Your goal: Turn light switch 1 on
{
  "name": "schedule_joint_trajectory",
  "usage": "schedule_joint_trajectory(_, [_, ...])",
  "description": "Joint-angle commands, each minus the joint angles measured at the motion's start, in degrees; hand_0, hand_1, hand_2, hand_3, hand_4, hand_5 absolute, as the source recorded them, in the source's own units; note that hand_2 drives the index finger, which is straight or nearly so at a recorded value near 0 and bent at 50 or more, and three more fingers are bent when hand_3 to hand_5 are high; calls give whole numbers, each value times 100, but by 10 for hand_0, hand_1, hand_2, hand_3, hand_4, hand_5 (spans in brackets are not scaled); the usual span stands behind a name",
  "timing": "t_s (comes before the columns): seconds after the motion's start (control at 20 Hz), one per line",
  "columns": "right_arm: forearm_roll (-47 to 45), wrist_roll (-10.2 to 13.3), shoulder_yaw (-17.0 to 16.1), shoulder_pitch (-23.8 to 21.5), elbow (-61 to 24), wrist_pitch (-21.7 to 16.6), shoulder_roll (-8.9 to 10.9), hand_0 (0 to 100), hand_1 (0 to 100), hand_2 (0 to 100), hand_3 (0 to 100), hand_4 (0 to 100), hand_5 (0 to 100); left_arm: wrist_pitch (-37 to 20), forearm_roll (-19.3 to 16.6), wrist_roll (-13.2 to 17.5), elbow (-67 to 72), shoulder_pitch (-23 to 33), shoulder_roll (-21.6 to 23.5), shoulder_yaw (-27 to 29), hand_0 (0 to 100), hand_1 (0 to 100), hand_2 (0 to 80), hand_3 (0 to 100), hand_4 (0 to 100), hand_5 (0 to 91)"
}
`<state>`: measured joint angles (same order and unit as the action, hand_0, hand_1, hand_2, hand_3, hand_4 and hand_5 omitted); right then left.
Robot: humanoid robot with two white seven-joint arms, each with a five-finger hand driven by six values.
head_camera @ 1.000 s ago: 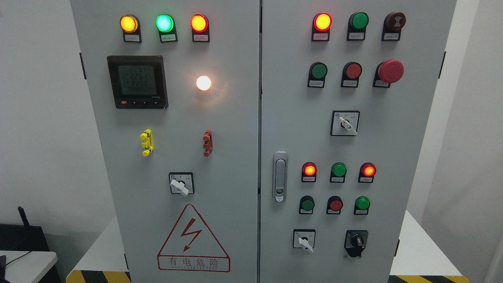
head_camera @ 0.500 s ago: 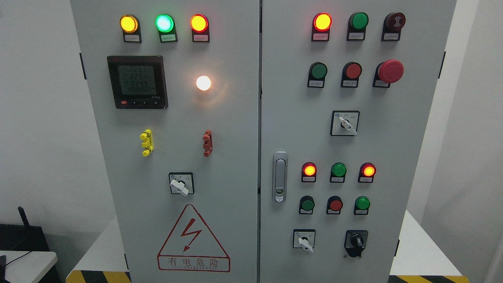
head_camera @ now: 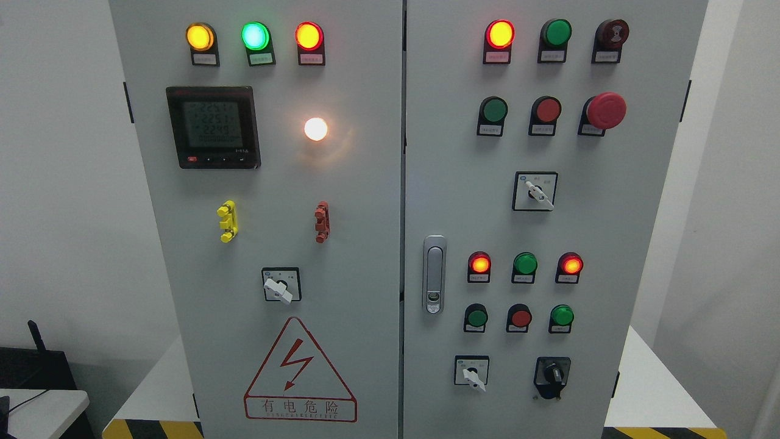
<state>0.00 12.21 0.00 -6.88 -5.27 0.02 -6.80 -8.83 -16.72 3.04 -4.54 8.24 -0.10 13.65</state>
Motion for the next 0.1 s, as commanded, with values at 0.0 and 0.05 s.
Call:
schedule_joint_trajectory(0.0, [26,1,132,3,0,-2,3,120,389,0,0,0,0,-5,20,-14,164,-50,-175,-152,190,0,0,0,0,0])
schedule_joint_trajectory(0.05, [26,1,132,-6,0,-2,4,120,389,0,0,0,0,-5,20,-14,164,-51,-175,-152,190,0,0,0,0,0])
